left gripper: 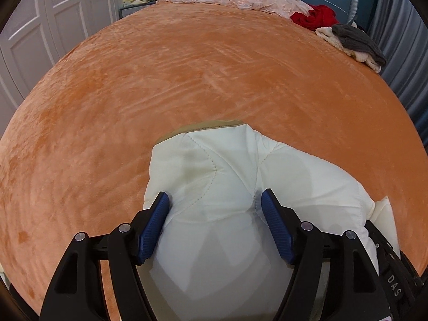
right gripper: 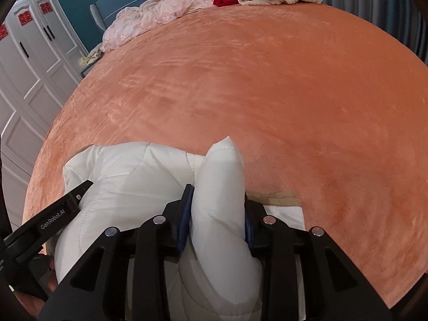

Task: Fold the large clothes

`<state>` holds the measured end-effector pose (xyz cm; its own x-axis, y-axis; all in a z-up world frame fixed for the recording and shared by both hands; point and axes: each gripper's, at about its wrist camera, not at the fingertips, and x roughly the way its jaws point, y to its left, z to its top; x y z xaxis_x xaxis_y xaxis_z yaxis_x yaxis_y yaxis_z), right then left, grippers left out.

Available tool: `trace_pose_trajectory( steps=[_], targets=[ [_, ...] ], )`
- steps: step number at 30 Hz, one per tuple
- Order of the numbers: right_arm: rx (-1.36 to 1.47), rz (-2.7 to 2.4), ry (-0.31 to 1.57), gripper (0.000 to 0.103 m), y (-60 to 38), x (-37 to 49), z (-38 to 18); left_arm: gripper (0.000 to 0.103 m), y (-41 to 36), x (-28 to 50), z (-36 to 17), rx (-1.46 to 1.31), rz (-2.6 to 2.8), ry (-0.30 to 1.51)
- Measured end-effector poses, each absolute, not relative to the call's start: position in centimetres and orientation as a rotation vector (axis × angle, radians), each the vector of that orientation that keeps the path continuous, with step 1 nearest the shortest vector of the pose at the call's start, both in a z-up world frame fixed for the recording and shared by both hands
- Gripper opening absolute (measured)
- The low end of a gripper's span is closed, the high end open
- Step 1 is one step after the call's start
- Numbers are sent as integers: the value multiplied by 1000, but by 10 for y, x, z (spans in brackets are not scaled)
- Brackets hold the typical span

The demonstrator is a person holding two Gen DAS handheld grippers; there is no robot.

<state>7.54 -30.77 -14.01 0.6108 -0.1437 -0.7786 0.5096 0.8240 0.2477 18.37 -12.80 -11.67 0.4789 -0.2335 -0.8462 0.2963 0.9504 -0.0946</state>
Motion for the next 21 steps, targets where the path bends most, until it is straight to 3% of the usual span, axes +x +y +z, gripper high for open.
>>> trace_pose_trajectory(
  steps=[21],
  targets=[
    [494, -381, 764, 34, -310, 77, -153, 74, -143, 182, -132, 136, -246, 958]
  ],
)
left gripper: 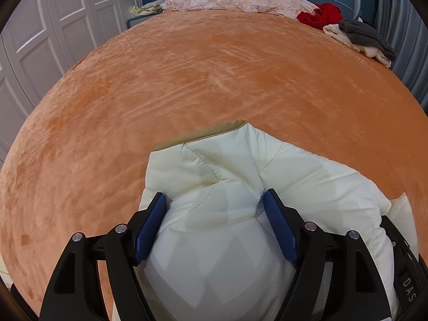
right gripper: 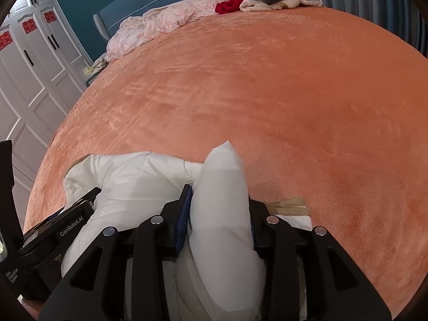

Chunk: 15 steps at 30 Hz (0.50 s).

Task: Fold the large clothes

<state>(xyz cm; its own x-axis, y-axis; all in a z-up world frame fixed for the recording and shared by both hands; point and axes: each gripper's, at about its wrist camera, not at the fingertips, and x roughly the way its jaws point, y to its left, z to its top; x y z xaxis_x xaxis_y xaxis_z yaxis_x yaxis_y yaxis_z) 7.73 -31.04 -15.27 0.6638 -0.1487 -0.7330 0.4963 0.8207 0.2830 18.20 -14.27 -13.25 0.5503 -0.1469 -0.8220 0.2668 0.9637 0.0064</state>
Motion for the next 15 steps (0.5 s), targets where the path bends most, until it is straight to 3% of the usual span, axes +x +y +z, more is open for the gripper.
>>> trace_pose_trajectory(
  steps=[8, 11, 13, 15],
  targets=[
    [491, -391, 751, 34, -311, 76, -151, 75, -144, 181, -132, 146, -235, 951],
    [497, -402, 742, 38, -312, 73, -146, 75, -143, 180, -128, 147, -235, 954],
    [495, -448, 727, 48, -311, 65, -137, 75, -140, 179, -123, 141, -243, 960],
    [496, -490, 689, 48, -309, 49, -118, 75, -135, 174, -112, 151, -241, 970]
  ],
)
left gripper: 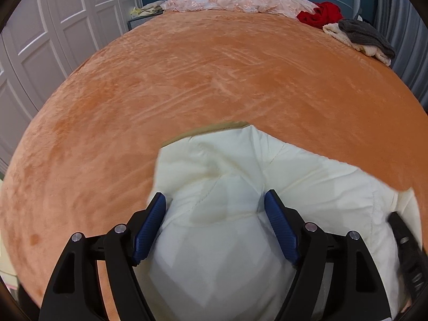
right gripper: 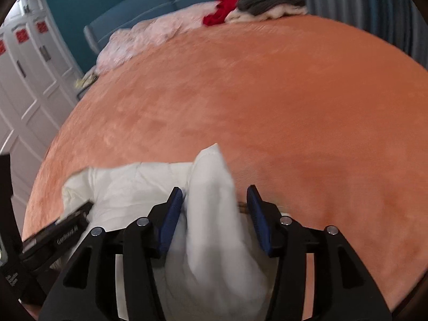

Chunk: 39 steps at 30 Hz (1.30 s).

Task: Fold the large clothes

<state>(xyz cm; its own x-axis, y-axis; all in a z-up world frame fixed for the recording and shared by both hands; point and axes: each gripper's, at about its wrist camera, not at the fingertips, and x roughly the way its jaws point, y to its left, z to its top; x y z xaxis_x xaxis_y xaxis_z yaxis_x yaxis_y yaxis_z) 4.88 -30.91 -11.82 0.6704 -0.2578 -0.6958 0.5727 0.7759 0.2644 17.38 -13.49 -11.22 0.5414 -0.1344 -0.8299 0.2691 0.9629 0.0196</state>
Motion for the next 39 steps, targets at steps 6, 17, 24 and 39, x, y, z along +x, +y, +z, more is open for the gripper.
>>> trace_pose_trajectory(
  steps=[6, 17, 24, 39],
  targets=[
    [376, -434, 624, 43, -281, -16, -59, 74, -98, 114, -70, 126, -333, 962],
    [346, -316, 891, 8, -259, -41, -91, 75, -67, 53, -81, 79, -350, 1022],
    [302, -323, 939, 8, -253, -30, -109, 76, -75, 45, -91, 141, -328, 973],
    [268, -337, 929, 8, -247, -25, -124, 84, -76, 49, -106, 133, -302, 949]
  ],
)
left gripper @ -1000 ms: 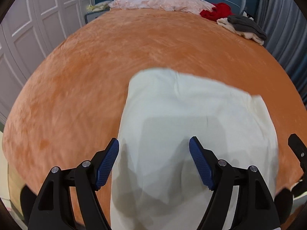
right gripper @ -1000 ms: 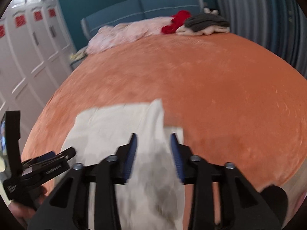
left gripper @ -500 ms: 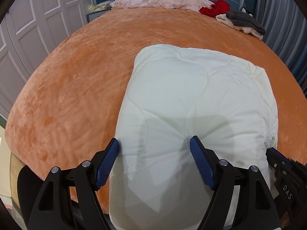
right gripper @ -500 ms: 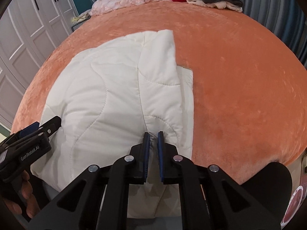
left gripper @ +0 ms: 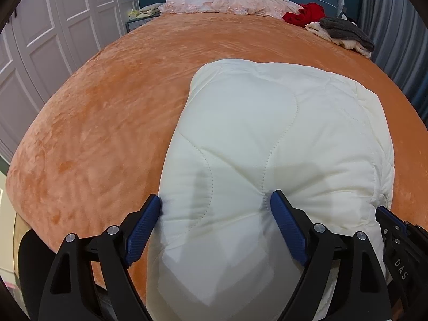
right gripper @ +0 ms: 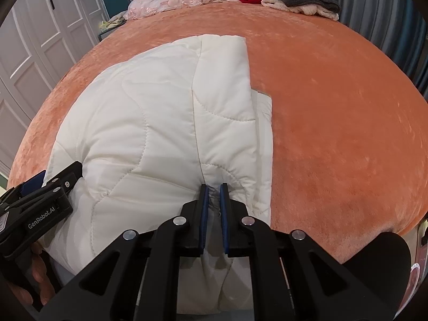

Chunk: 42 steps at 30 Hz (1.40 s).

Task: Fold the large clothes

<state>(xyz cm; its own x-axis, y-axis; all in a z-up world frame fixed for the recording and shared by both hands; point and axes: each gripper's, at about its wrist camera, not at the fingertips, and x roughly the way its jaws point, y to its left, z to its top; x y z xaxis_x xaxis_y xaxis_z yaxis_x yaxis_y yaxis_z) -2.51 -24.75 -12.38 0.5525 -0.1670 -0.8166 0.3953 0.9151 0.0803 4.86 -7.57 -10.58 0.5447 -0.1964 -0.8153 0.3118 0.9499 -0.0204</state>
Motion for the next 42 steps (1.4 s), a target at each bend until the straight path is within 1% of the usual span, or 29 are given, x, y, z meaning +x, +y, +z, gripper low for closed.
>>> trace_pose_trajectory(
  steps=[4, 8, 9, 10, 11, 12, 13, 14, 15, 20, 21, 22, 25, 27, 28, 31, 33, 35, 36, 37, 38, 39, 40, 42],
  targets=[
    [265, -333, 926, 8, -245, -26, -124, 84, -77, 47, -106, 113, -307, 940],
    [340, -286, 909, 10, -257, -36, -107, 83, -62, 54, -97, 23, -363, 1012],
    [370, -270, 895, 17, -263, -42, -102, 83, -57, 56, -95, -5, -377, 1031],
    [411, -255, 875, 32, -270, -49, -95, 83, -47, 60, -94, -48, -392, 1061],
    [432, -254, 863, 42, -274, -53, -92, 83, -38, 63, -94, -79, -401, 1084],
    [456, -265, 847, 63, -280, -59, -88, 83, -33, 64, -94, -98, -409, 1096],
    [477, -268, 829, 68, -286, -65, -85, 83, -24, 67, -96, -126, -417, 1116],
    [491, -263, 824, 68, -290, -67, -85, 83, -17, 69, -97, -148, -426, 1131],
    [525, -249, 828, 70, -296, -68, -88, 83, -10, 71, -100, -176, -440, 1145],
    [736, -141, 906, 72, -310, -59, -123, 83, 4, 79, -122, -371, -572, 1236],
    [784, -112, 912, 75, -310, -57, -131, 83, 5, 80, -129, -425, -601, 1257],
    [820, -101, 912, 80, -310, -55, -137, 85, 5, 81, -133, -463, -617, 1267],
    [853, -93, 902, 85, -310, -52, -145, 88, 3, 83, -146, -554, -649, 1291],
    [880, -82, 901, 87, -312, -50, -149, 90, 0, 84, -151, -589, -659, 1303],
    [894, -73, 899, 87, -313, -49, -152, 92, -3, 84, -152, -593, -658, 1302],
    [984, -31, 900, 89, -320, -46, -167, 93, -13, 83, -145, -531, -639, 1282],
    [1029, -18, 895, 89, -324, -43, -175, 93, -19, 83, -137, -481, -620, 1266],
    [1030, -21, 890, 88, -325, -40, -175, 90, -29, 80, -125, -387, -592, 1229],
    [1012, -28, 891, 83, -324, -39, -172, 89, -35, 77, -117, -332, -582, 1207],
    [969, -36, 889, 72, -322, -37, -165, 88, -40, 74, -110, -282, -574, 1183],
    [935, -40, 888, 66, -316, -35, -158, 86, -44, 72, -105, -239, -571, 1163],
    [878, -49, 887, 52, -313, -34, -149, 83, -48, 70, -100, -205, -570, 1146],
    [829, -60, 887, 44, -309, -35, -139, 79, -53, 66, -92, -161, -569, 1120],
    [756, -81, 884, 35, -303, -36, -124, 73, -57, 61, -81, -108, -570, 1082]
  ],
)
